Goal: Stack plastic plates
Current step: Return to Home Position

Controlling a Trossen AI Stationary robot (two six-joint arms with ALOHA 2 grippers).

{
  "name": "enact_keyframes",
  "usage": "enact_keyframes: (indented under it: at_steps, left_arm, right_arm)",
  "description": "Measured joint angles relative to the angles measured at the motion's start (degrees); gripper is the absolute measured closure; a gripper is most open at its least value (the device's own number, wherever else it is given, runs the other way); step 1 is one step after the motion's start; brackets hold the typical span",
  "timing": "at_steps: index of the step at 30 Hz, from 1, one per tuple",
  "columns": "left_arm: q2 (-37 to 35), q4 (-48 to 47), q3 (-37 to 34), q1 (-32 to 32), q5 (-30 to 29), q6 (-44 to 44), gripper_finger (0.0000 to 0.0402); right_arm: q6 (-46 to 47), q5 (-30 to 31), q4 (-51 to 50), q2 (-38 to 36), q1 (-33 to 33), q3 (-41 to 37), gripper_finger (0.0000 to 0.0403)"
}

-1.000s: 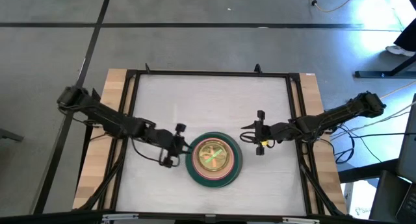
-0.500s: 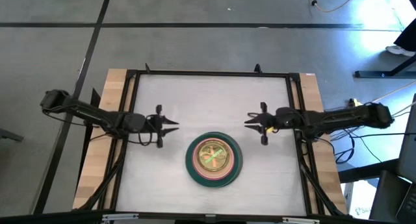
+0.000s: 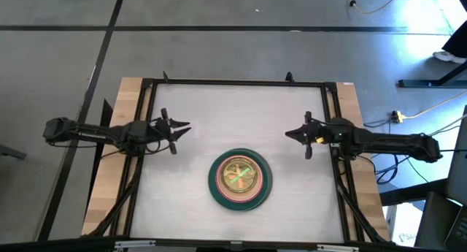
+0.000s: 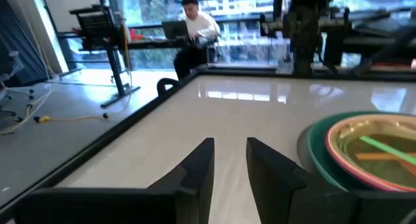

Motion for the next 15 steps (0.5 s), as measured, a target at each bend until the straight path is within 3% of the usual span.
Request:
enact_keyframes:
  at_steps: [8,15]
  left_arm:
    - [-10.66,-6.35,-1.78,2.11,2.44,-1.25,0.0343]
    - [-16.47,-9.04,-1.78,2.09,11.57,-1.16,0.0380]
  right_arm:
    - [4.08,-1.12,-0.93,-11.31,0.07,-5.06,0.0401]
    - [4.53,-1.14,-3.99,-16.93,0.11,-7.14,0.0400]
